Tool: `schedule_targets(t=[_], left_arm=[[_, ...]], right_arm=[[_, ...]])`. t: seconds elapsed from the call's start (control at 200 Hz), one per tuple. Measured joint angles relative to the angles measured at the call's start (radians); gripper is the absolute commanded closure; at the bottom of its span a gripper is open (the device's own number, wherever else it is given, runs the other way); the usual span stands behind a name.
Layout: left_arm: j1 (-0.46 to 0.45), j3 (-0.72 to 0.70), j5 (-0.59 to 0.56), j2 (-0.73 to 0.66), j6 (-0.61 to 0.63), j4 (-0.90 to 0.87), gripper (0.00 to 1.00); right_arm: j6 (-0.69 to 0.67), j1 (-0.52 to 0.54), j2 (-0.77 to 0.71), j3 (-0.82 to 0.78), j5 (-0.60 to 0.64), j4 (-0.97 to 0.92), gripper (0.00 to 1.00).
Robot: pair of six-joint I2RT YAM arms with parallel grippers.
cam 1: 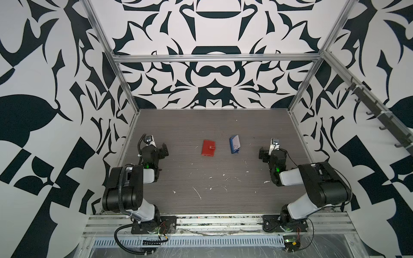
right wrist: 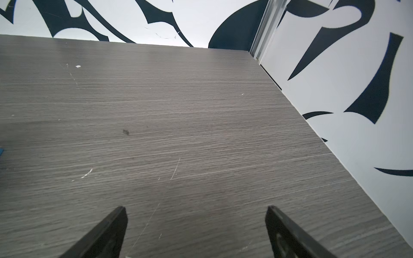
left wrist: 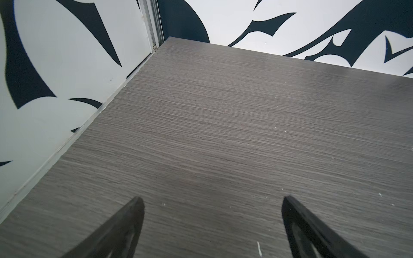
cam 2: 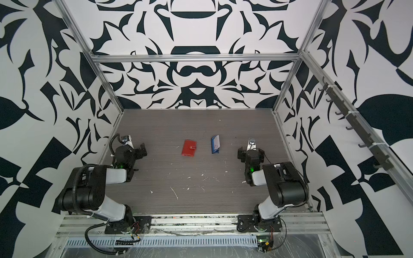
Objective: Insert credit cards into a card holder
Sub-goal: Open the button on the card holder.
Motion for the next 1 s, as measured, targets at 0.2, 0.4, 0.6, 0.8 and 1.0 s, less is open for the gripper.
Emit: schedule_targets(t=[0.2, 0.4, 0.6, 0.8, 1.0], left_arm=[[0.000, 0.000, 0.000, 0.000, 0.000, 0.000, 0.00], [0.000, 0.000, 0.000, 0.000, 0.000, 0.000, 0.00], [0.000, 0.000, 0.000, 0.000, 0.000, 0.000, 0.00], [0.000, 0.000, 0.003, 0.000, 0.000, 0.001, 0.00], [0.000, 0.001, -0.069, -0.063, -0.027, -0.064, 0.00]], right_arm=[[0.000, 0.000, 0.000, 0.000, 0.000, 0.000, 0.00], [0.000, 0.000, 0.000, 0.002, 0.000, -0.002, 0.00], [0.000, 0.000, 0.000, 0.002, 0.000, -0.003, 0.00], [-0.001, 0.000, 0.000, 0.002, 0.000, -0.003, 0.00], [0.005, 0.000, -0.106, 0.009, 0.019, -0.124, 0.00]])
